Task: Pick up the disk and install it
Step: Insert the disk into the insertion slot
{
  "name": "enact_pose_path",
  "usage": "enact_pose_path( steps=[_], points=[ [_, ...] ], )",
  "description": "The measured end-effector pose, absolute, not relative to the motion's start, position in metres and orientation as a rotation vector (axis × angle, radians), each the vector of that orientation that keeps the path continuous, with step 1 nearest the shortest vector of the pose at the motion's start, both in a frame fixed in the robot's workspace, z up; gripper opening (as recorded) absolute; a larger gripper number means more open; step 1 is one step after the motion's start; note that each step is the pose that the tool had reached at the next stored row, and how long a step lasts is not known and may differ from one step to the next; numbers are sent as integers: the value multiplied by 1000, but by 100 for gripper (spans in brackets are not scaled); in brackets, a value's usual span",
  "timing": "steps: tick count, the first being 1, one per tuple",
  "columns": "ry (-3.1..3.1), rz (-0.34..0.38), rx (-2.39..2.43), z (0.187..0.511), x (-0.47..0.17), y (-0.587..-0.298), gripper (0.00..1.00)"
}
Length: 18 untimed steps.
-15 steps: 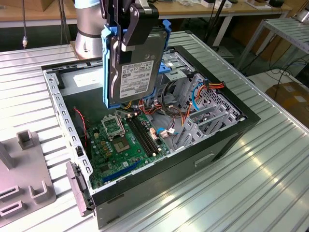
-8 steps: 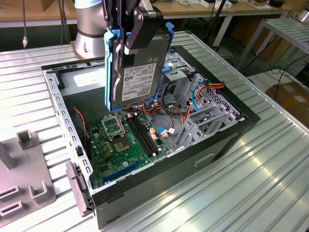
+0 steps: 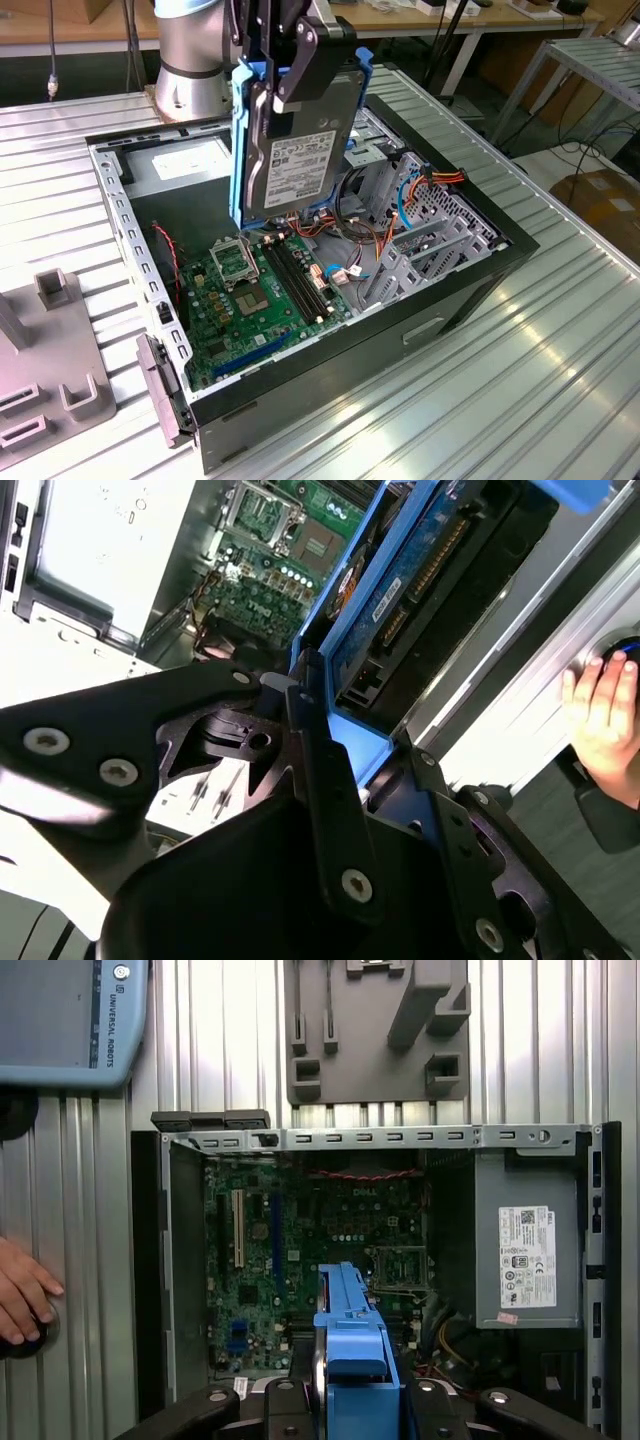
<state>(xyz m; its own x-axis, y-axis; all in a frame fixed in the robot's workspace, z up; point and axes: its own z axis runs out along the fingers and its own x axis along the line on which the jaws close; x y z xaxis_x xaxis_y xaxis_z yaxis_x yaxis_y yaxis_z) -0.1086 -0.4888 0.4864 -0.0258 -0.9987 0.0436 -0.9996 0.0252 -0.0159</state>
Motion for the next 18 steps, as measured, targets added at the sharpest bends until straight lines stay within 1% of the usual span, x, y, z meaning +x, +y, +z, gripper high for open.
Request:
enact_pose_path(
  steps=[18],
  points=[
    [-2233,68,2177,485,-78,-493,37]
  ],
)
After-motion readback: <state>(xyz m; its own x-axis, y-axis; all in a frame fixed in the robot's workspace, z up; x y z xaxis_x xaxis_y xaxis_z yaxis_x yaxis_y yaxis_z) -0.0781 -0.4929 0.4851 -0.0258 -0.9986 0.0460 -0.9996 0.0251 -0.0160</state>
